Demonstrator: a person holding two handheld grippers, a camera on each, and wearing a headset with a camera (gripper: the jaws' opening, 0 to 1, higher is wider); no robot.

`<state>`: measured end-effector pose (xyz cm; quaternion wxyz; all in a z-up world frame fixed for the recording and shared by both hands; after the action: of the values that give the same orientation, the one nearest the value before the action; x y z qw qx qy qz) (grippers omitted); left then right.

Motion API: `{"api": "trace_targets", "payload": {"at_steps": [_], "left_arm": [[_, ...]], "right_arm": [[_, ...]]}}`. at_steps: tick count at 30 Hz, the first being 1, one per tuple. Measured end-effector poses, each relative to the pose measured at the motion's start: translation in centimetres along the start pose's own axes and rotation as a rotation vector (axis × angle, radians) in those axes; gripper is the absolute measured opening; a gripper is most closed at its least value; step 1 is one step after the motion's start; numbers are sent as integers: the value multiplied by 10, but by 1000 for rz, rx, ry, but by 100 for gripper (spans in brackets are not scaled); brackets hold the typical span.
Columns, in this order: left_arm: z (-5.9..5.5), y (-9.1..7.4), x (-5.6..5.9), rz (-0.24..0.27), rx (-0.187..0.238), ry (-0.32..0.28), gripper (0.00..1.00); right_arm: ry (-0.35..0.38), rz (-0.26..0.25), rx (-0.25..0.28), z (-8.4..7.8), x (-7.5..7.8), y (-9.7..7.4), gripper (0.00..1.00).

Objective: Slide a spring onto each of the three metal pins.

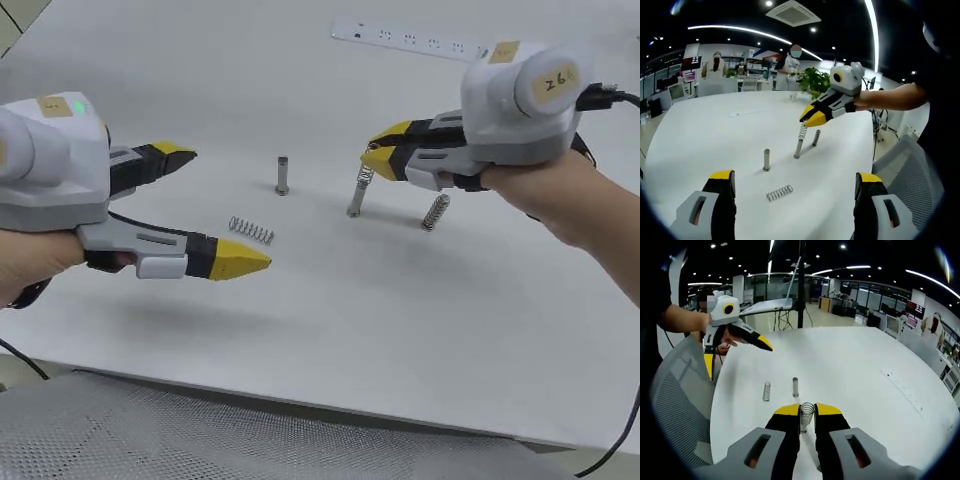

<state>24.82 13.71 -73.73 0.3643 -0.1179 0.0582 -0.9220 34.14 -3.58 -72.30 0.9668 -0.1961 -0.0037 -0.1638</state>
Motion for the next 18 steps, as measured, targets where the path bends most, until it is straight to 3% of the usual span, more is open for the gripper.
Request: {"api": "trace_targets", "payload": {"at_steps": [18], "left_arm": [[-1,-1,1,0,3,-3,96]], "right_arm": [[12,-3,-12,-6,-3,3,8]]}}
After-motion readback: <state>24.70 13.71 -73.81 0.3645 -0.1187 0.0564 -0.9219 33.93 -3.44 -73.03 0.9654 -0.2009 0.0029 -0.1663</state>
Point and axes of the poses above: the centre of the closed fingertips' face, and the gripper's own axes: y roughly forward along the fingers, x roughly to its right, z roughly out of its top, the point moved 5 cm from there along -y, roughly backward along the fingers, and after that the axes turned 12 degrees about x, right-handed, at the moved point
